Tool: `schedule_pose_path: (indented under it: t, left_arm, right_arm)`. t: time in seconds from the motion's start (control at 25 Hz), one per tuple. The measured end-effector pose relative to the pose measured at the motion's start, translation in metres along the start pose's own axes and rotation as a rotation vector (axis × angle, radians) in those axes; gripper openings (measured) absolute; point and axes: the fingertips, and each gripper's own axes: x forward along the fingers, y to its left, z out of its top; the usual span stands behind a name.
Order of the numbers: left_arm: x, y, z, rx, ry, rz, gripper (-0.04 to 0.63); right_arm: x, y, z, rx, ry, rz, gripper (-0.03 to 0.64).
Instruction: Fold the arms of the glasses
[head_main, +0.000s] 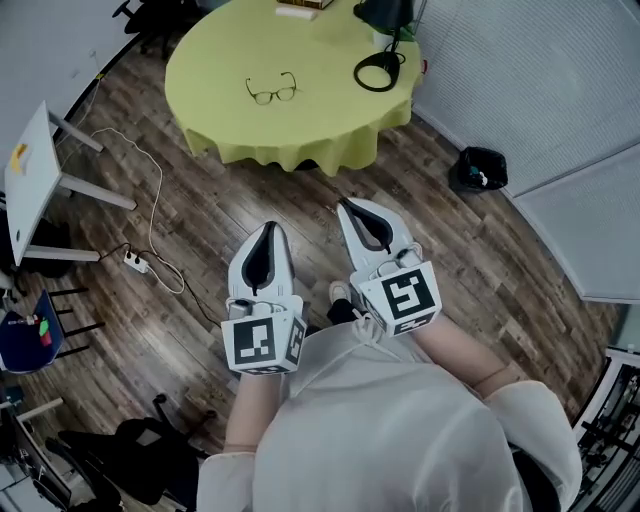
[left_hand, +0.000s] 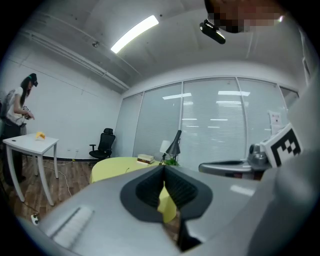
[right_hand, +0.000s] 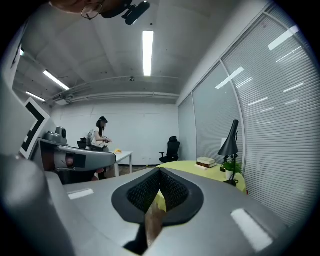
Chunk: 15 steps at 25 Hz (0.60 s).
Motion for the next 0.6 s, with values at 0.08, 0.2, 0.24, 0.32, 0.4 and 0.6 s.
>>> schedule_pose_path:
  t: [0.08, 0.2, 0.24, 0.32, 0.4, 0.6]
  left_arm:
    - [0.024, 0.0, -0.001, -0.002, 0.012, 0.005, 0.006]
    - [0.053, 0.007, -0.005, -0.004, 0.038, 0.015, 0.006]
    - [0.063, 0.012, -0.006, -0.006, 0.045, 0.022, 0.006]
    - [0.083, 0.022, -0.009, -0.023, 0.058, 0.033, 0.006]
    - [0.103, 0.032, -0.012, -0.041, 0.071, 0.034, 0.006]
    - [0.164, 0.069, -0.008, -0.048, 0.083, 0.011, 0.006]
  right_arm:
    - [0.018, -0.018, 0.0, 0.007, 0.006, 0.01, -0.002]
    - [0.042, -0.036, -0.004, 0.019, 0.023, 0.027, -0.002]
    - [0.051, -0.041, -0.005, 0.018, 0.03, 0.032, -0.002]
    - [0.07, -0.051, -0.008, 0.017, 0.045, 0.039, -0.002]
    - [0.091, -0.06, -0.011, 0.021, 0.058, 0.038, -0.002]
    - [0.153, -0.08, -0.007, 0.019, 0.073, 0.026, -0.002]
